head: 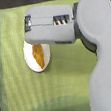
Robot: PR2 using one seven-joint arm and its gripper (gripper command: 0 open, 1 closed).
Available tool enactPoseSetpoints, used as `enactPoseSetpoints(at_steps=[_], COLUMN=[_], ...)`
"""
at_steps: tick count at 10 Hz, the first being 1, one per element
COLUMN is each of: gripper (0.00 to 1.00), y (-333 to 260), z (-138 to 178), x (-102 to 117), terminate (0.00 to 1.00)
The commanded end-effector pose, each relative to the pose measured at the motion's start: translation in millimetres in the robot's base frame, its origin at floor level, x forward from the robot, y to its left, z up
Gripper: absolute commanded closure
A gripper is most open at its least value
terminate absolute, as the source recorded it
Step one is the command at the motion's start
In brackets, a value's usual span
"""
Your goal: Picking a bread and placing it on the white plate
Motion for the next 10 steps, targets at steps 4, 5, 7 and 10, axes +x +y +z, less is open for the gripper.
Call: enactPoseSetpoints(at_steps=[4,5,7,10], gripper=[0.00,0.00,0.00,0.00], y=[2.1,2.8,4.2,4.8], z=[-7.1,-6.7,-5.6,-3.8], x=[8.2,8.8,8.8,10.2], terminate=[0.00,0.00,0.00,0.00])
